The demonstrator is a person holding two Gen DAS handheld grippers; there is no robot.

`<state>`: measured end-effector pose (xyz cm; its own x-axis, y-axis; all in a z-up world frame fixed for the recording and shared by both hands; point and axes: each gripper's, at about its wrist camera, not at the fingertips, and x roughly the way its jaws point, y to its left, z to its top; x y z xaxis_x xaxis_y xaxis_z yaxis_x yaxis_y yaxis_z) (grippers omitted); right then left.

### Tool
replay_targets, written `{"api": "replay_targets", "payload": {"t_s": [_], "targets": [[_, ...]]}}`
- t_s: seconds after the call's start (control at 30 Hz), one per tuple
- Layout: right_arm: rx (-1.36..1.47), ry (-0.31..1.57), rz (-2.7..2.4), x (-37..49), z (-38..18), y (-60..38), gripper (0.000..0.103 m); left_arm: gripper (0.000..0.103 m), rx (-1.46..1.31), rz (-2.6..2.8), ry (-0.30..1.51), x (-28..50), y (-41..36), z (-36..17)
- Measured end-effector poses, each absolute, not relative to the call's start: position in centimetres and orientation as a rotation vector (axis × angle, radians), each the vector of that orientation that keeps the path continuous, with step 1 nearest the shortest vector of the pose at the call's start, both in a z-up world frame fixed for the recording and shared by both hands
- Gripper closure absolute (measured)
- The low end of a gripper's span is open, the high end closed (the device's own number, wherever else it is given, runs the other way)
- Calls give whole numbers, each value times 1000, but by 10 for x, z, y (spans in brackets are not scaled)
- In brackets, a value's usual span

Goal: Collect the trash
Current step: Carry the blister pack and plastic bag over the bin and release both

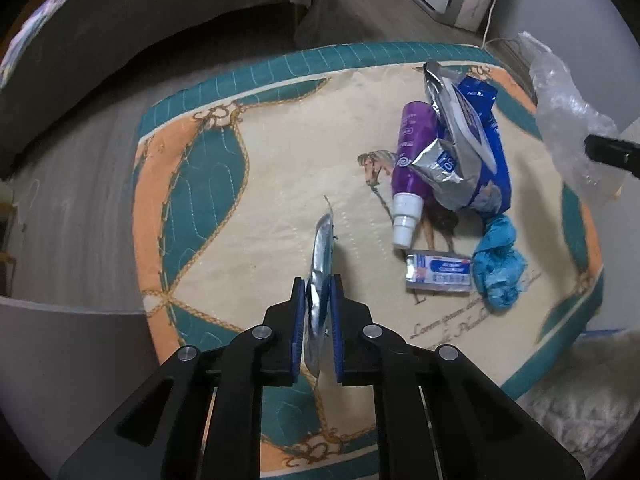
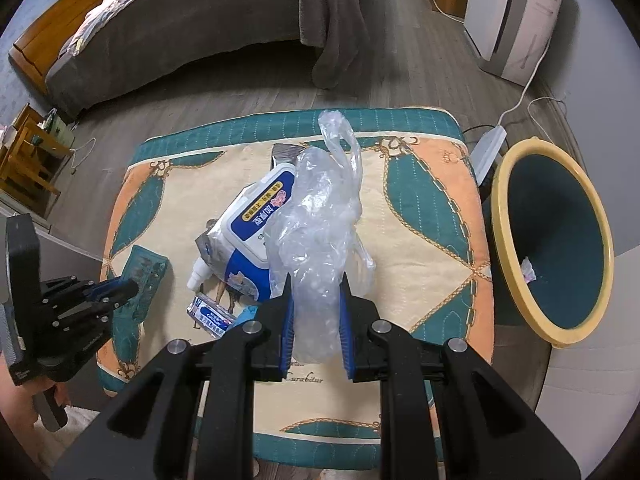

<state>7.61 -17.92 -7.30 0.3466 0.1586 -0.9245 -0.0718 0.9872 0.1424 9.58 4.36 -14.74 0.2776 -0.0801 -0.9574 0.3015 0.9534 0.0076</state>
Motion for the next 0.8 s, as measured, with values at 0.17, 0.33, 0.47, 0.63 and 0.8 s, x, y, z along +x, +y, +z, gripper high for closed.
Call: {"api": "replay_targets", "payload": {"t_s": [0.17,0.33,0.47,0.63,0.8], "targets": [[99,1191,148,77,-66,-187,85,91,193,-256,1199,95,47,-131],[129,1162,141,79,-56,-201,85,91,134,-278,1105,95,38,-99],[138,1144,125,81,-51,-218,85,91,136,-314,1023,91,17,-73],[151,1124,106,82,-46,-240,85,91,124,-356,951,91,-9,-53],[116,1098,80,83,-40,-260,85,90,132,-389,923,91,-36,-45]]}}
